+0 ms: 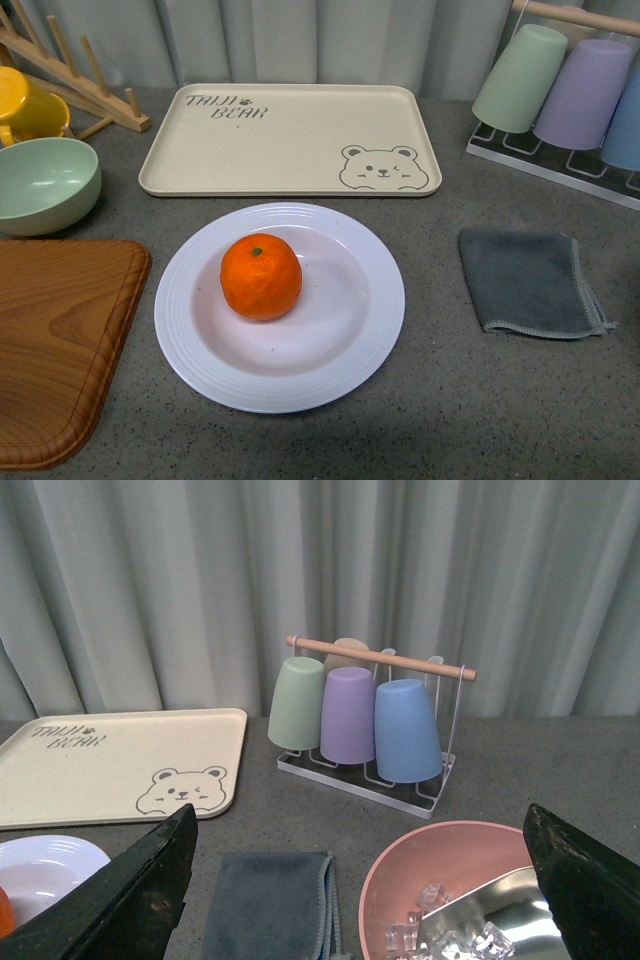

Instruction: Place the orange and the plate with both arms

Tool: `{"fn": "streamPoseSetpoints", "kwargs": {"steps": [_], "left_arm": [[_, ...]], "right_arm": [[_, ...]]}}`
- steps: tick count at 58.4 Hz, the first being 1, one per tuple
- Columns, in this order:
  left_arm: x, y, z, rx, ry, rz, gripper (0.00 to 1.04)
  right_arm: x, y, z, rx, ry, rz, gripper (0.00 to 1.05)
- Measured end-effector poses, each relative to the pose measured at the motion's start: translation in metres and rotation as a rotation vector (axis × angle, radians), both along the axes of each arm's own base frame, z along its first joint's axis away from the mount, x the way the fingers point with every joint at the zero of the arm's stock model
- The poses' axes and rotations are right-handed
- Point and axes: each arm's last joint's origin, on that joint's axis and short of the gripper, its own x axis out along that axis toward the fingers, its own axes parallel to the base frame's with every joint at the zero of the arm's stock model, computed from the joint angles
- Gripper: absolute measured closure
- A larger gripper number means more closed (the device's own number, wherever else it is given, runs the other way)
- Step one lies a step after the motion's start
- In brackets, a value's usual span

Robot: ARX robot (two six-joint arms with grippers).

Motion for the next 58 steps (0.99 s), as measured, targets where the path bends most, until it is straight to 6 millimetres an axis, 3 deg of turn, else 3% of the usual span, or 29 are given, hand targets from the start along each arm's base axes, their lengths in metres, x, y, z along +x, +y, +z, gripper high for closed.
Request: {"fn": "streamPoseSetpoints", "kwargs": {"steps": [58], "left_arm": [[-0.035,0.006,0.01,-0.001,-0.034,0.027,1.01]], "right_arm": [[0.0,0.0,0.0,0.0,0.0,0.0,0.09]]}}
